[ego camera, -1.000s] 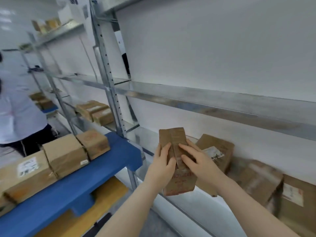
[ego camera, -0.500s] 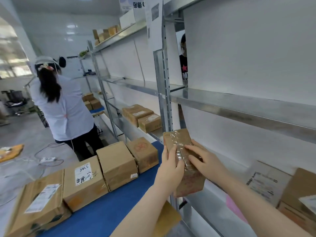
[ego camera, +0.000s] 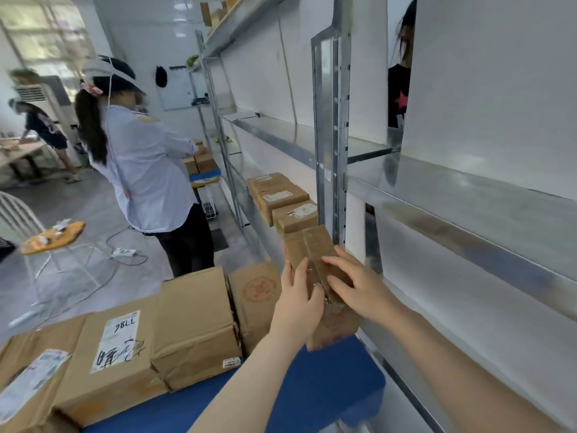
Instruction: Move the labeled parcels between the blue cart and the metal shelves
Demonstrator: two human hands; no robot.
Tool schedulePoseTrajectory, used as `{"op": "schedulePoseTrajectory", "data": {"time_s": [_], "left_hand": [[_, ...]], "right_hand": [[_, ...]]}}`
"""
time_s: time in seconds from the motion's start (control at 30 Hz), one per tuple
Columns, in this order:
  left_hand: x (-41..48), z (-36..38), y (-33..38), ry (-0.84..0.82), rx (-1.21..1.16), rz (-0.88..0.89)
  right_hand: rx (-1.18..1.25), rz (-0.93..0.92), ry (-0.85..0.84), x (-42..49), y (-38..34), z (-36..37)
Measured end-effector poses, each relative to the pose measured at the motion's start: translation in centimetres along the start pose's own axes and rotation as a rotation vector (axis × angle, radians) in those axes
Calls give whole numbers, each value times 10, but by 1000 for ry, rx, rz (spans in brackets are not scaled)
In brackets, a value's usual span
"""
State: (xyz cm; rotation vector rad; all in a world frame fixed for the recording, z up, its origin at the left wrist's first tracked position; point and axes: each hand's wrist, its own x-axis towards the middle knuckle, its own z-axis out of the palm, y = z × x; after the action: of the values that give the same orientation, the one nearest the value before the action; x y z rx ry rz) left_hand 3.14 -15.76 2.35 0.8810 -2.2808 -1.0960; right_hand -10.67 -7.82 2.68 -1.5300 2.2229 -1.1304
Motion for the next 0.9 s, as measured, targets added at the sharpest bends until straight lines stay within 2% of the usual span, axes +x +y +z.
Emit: {"op": "schedulePoseTrajectory", "data": {"time_s": [0.17, 0.43, 0.67, 0.8, 0.9], "left_hand": [[39, 6, -22, 10, 4, -51], [92, 17, -34, 26, 38, -51], [98, 33, -60, 4, 86, -86], [96, 42, -91, -41, 316, -171], [93, 51, -110, -70, 401, -220]], "right_hand": [[-19, -9, -68, 43, 25, 20], [55, 24, -16, 87, 52, 25], [-10, 43, -98, 93, 76, 49], [-5, 69, -161, 90, 96, 80], [-28, 64, -183, 90, 106, 96]]}}
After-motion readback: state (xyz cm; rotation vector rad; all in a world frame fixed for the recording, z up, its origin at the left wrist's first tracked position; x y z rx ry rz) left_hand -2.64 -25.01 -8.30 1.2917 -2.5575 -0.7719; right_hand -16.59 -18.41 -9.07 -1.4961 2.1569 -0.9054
